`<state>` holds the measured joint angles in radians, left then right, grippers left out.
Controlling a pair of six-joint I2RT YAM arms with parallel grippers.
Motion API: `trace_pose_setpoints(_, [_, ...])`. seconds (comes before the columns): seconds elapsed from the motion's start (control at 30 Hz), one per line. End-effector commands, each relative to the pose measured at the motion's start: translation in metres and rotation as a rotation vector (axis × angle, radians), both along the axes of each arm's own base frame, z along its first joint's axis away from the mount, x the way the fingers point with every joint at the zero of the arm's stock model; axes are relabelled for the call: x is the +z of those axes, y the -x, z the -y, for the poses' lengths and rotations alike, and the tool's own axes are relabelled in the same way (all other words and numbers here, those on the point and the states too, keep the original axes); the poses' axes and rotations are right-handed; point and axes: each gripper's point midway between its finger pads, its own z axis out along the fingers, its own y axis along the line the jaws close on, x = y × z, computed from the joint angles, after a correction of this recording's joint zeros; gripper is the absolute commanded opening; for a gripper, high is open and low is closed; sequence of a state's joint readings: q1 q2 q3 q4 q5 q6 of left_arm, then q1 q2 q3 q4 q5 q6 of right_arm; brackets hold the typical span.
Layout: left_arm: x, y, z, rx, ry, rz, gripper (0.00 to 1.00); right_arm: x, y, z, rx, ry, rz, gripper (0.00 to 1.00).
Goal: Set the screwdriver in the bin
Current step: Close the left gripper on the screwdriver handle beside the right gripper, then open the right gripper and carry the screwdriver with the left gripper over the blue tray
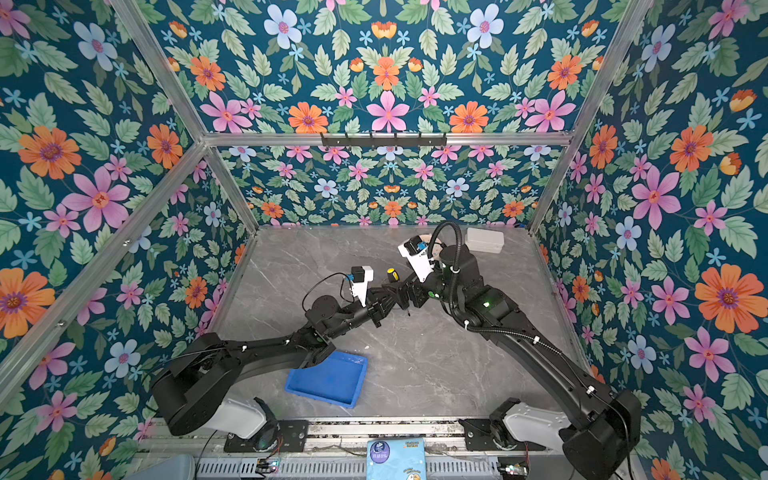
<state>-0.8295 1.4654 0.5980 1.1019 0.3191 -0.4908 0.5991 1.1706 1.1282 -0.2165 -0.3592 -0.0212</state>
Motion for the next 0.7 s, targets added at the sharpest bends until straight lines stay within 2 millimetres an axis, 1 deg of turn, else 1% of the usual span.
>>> trace_pose_setpoints(0.0, [0.010, -0.010, -0.020, 0.120, 0.037, -0.009, 0.00, 0.007, 0.006, 0.000, 0.028, -0.004, 0.045, 0.98])
trace_pose_setpoints(0.1, [0.012, -0.016, -0.039, 0.221, 0.029, -0.047, 0.00, 0.005, 0.013, 0.000, 0.061, 0.003, 0.050, 0.99])
trace_pose_setpoints(0.2, [0.012, -0.021, -0.068, 0.360, 0.045, -0.119, 0.00, 0.003, 0.021, -0.002, 0.106, 0.013, 0.052, 0.99])
trace_pose_setpoints(0.27, [0.009, -0.022, -0.085, 0.435, 0.037, -0.174, 0.00, 0.001, 0.026, -0.004, 0.136, 0.019, 0.056, 0.99])
trace_pose_setpoints(0.37, [-0.003, -0.021, -0.111, 0.540, -0.009, -0.301, 0.00, 0.002, 0.031, -0.006, 0.171, 0.020, 0.065, 0.99])
trace_pose_setpoints(0.5, [-0.019, -0.009, -0.141, 0.635, -0.041, -0.451, 0.00, -0.001, 0.035, -0.013, 0.219, 0.041, 0.074, 0.99])
trace_pose_setpoints(0.57, [-0.030, -0.001, -0.152, 0.654, -0.044, -0.529, 0.00, -0.005, 0.037, -0.017, 0.244, 0.067, 0.081, 0.99])
trace_pose_setpoints(0.67, [-0.051, 0.012, -0.166, 0.688, -0.066, -0.662, 0.00, -0.011, 0.041, -0.026, 0.289, 0.107, 0.097, 0.99])
